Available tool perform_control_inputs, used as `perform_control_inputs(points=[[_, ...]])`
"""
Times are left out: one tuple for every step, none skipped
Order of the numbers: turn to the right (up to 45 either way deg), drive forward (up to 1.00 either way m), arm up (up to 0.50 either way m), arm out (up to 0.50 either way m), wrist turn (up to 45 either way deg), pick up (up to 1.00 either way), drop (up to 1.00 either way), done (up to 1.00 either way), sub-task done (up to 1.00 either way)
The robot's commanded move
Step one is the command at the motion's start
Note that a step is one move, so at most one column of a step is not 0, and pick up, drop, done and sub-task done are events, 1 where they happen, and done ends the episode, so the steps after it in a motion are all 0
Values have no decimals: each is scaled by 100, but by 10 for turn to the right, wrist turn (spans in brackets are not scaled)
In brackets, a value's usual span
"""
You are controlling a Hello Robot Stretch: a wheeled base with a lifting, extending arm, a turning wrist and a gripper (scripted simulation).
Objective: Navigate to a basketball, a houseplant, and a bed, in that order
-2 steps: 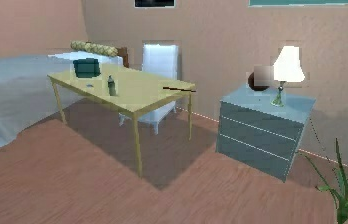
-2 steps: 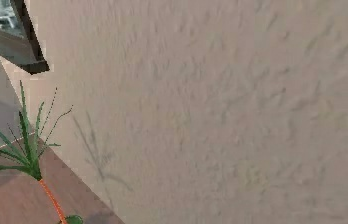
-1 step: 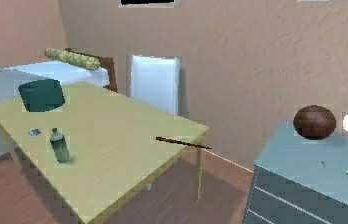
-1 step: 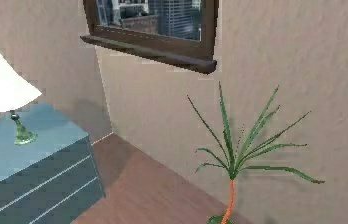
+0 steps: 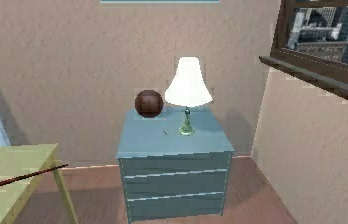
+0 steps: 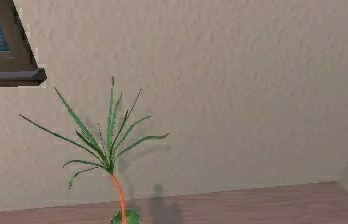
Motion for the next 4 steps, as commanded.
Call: perform_control_inputs(points=[[90,0,0,0,0,0,0,0,0],[0,55,0,0,0,0,0,0,0],[-240,0,0,0,0,0,0,0,0],[0,0,0,0,0,0,0,0,100]])
